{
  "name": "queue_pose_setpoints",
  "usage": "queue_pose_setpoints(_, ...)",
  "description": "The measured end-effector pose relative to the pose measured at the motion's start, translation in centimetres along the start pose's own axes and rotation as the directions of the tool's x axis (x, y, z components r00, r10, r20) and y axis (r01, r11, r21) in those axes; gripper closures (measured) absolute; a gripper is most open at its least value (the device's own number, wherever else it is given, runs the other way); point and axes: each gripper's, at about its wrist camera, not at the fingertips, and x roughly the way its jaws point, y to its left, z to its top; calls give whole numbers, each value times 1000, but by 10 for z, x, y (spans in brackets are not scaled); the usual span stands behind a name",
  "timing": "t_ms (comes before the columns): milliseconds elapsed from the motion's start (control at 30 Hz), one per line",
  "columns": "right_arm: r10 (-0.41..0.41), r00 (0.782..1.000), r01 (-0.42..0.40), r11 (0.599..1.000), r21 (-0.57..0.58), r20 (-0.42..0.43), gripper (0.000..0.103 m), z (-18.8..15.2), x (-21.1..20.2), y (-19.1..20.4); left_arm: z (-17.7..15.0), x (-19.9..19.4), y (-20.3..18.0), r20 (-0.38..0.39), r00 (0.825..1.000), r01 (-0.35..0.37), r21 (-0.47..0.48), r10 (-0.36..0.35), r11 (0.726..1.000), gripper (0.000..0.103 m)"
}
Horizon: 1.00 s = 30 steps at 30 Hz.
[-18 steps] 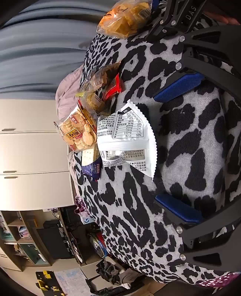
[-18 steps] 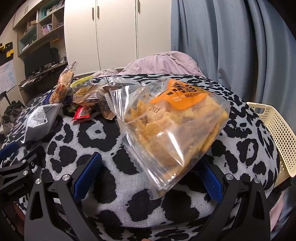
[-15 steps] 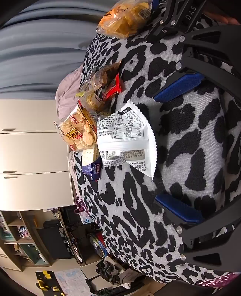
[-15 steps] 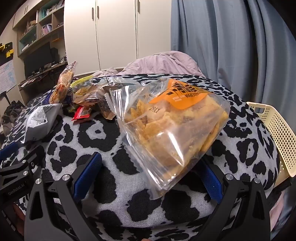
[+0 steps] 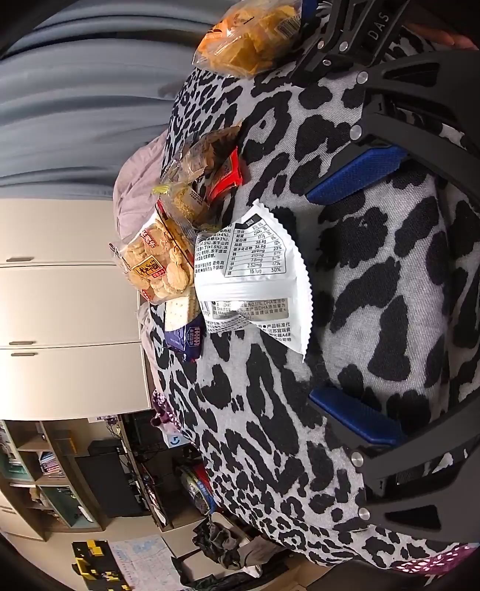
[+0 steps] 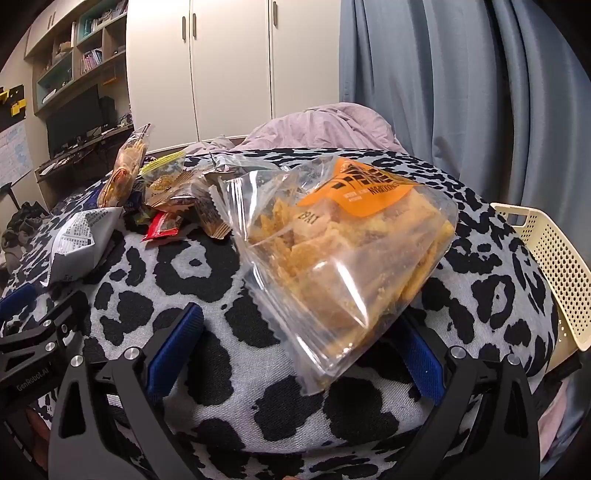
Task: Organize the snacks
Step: 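Move the right gripper toward the clear bag of orange-labelled crisps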
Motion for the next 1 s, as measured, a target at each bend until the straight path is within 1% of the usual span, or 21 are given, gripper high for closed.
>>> queue_pose_setpoints(200,0,1000,0,1000,0,0,2,0,0,0,-4,-3,-3,20,1000,-7,9,7,1000,5)
queue_pose_setpoints(1000,0,1000,0,1000,-2,-4,2,1,-2,3,-4,-3,-2,19,1000,-2,5,2,1000,5)
